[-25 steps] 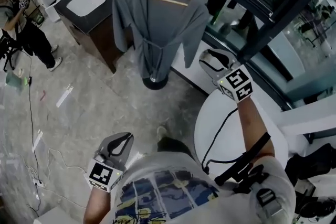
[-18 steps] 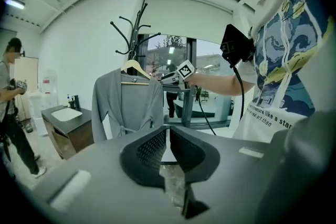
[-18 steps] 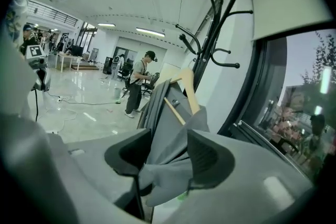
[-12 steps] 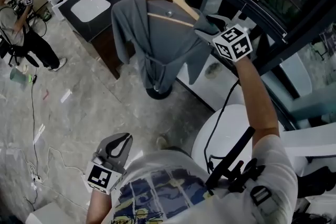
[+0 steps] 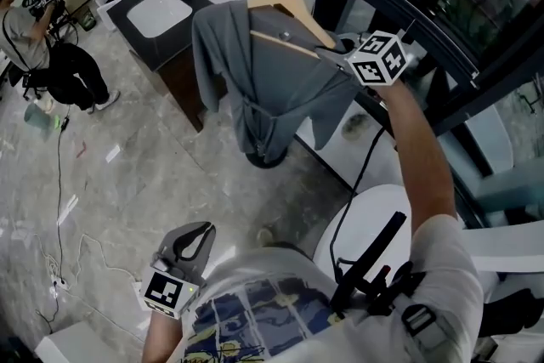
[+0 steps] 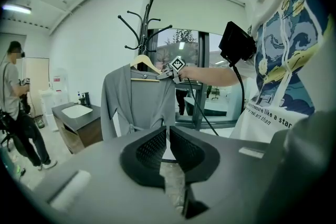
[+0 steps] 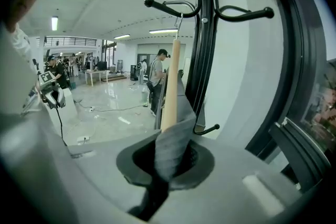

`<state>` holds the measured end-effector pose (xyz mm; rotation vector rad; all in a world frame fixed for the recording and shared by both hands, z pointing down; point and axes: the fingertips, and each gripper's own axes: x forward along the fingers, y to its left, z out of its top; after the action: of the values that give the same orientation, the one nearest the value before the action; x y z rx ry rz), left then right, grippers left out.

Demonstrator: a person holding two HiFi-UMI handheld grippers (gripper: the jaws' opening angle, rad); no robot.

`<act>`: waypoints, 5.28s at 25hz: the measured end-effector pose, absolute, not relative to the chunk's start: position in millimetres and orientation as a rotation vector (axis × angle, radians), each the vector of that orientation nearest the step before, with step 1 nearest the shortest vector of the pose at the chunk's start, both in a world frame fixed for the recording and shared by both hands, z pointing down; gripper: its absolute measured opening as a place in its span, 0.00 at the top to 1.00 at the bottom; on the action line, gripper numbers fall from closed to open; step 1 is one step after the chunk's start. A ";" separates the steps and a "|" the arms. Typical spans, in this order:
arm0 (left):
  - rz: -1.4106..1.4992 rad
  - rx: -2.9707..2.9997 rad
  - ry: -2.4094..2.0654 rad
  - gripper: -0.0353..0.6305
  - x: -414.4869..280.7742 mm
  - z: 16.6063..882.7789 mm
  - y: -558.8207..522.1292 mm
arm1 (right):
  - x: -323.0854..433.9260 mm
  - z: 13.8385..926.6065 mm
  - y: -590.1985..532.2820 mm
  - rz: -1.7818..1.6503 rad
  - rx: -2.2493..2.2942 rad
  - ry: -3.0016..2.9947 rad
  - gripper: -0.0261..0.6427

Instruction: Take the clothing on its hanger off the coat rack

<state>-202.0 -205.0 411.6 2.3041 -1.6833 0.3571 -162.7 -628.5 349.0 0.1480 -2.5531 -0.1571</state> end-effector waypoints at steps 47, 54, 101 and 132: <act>0.341 2.490 -1.563 0.92 -195.0 398.6 23.1 | -72.4 312.9 -250.3 -0.217 0.242 -2.590 0.95; 0.350 2.506 -1.534 0.92 -187.9 398.0 30.6 | -72.0 321.5 -206.9 -0.230 0.200 -2.591 0.95; 0.327 2.596 -1.395 0.92 -169.5 399.2 31.8 | -64.9 348.4 -98.8 -0.246 0.143 -2.589 0.95; 0.337 2.601 -1.339 0.92 -161.5 411.6 34.0 | -64.1 373.8 -72.7 -0.252 0.120 -2.564 0.95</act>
<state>-161.5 34.0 411.6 2.6007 -1.3387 0.3375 -64.1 -72.7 373.8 0.1200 -2.5644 -0.2516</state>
